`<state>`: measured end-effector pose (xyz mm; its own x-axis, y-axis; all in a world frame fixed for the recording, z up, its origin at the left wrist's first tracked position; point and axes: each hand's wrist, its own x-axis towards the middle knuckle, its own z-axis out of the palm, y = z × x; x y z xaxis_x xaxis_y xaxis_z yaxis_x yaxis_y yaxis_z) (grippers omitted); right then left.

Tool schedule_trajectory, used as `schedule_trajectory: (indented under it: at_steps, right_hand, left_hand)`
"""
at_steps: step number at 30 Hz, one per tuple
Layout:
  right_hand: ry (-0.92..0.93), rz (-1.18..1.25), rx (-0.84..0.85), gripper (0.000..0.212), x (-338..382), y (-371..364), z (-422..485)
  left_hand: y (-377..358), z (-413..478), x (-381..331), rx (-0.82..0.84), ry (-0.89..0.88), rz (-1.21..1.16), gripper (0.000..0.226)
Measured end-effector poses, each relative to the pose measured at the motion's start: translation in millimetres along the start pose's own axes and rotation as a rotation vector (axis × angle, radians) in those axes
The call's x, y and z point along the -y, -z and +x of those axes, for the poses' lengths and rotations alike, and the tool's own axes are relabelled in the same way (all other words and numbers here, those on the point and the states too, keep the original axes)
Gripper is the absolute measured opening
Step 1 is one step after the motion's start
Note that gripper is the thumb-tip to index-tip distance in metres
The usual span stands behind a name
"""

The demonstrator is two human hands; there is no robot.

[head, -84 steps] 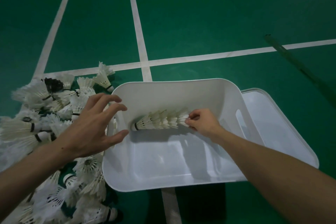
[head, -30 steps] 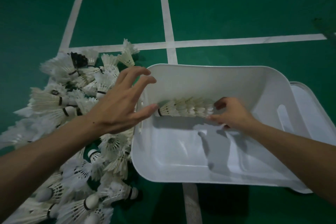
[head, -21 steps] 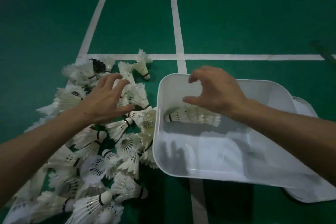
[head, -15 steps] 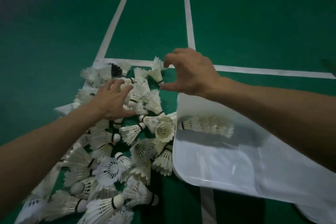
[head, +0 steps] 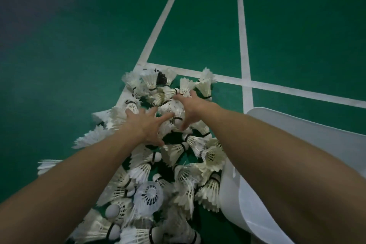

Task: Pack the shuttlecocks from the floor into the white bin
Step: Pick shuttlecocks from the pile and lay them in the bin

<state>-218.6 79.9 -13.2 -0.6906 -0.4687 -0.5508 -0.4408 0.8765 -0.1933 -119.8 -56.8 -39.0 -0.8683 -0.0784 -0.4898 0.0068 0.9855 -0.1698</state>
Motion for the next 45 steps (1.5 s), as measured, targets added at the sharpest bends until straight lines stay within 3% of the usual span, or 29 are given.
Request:
schedule_trajectory:
  at_steps: [6, 11, 15, 23, 28, 39, 45]
  right_hand:
    - [0.095, 0.124, -0.136, 0.089, -2, -15, 4]
    - [0.123, 0.188, -0.202, 0.057, -6, -13, -6]
    - [0.112, 0.174, -0.235, 0.019, -5, -10, -13]
    - [0.176, 0.217, -0.307, 0.021, -9, 10, -29]
    - [0.178, 0.289, -0.37, 0.026, -17, 21, -38]
    - [0.143, 0.485, -0.493, 0.024, -33, 46, -59]
    - [0.123, 0.712, -0.563, 0.022, -46, 67, -84]
  left_hand:
    - [-5, 0, 11, -0.114, -0.007, -0.066, 0.051]
    - [0, -2, 6, 0.038, 0.072, -0.065, 0.065]
    - [4, -3, 9, -0.058, 0.039, -0.164, 0.044]
    - [2, 1, 16, -0.074, 0.044, -0.35, 0.025]
    - [1, 4, 6, -0.21, 0.037, -0.44, 0.011]
    - [44, -23, 3, -0.424, 0.01, -0.666, 0.02]
    - [61, -25, 0, -0.372, 0.02, -0.718, 0.017]
